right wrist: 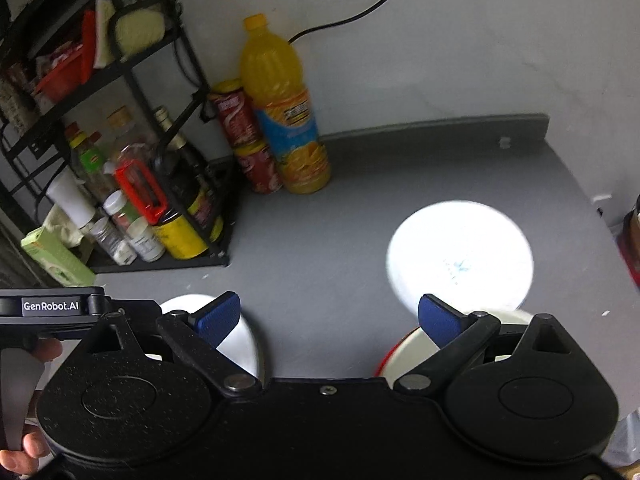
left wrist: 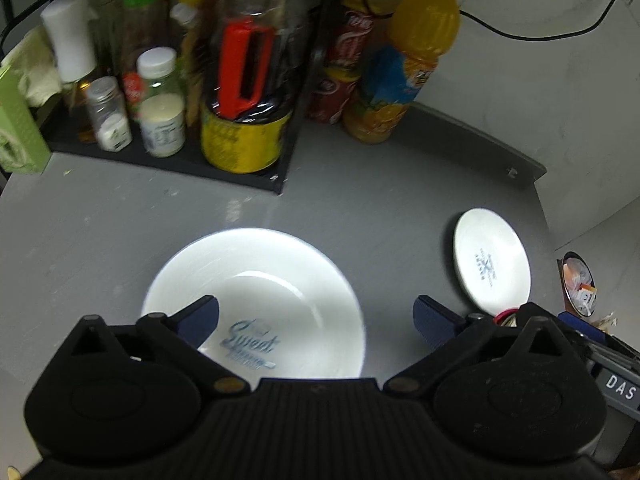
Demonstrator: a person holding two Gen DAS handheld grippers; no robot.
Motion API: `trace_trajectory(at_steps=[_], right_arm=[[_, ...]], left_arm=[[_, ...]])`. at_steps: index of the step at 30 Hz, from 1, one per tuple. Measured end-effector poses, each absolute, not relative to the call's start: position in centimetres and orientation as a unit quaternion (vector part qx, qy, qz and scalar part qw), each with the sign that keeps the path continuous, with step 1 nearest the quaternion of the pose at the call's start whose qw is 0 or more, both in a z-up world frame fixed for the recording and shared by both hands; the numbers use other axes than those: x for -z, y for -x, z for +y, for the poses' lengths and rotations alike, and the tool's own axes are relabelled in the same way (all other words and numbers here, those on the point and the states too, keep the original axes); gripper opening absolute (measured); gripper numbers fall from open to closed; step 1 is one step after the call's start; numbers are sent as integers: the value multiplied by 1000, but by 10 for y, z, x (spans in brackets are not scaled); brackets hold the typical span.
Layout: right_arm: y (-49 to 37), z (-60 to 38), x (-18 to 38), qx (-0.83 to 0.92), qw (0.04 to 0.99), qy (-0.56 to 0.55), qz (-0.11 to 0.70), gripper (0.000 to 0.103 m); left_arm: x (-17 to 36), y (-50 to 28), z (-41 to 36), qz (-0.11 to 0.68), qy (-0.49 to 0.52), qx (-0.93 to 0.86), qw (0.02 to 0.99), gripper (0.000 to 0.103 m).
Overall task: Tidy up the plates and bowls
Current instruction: 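Move both tools to the small white 'BAKERY' plate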
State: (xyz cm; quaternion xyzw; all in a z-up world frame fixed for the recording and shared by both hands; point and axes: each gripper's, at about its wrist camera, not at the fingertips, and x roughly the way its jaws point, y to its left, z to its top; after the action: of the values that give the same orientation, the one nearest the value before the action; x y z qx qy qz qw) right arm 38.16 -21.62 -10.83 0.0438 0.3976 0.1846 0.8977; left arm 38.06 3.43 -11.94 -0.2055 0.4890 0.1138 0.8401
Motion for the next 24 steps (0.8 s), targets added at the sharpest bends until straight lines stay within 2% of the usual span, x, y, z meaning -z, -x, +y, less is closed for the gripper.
trace_trajectory(at_steps=[11,24], right_arm=[[-424,-260,110,-176,895,-42,408,96],[-471,-321,123,-153,889,-54,428,96]], left_arm=[[115,-438,-14,491,202,-100,842,102],[138,-496,-62,500,211,-77,836,100]])
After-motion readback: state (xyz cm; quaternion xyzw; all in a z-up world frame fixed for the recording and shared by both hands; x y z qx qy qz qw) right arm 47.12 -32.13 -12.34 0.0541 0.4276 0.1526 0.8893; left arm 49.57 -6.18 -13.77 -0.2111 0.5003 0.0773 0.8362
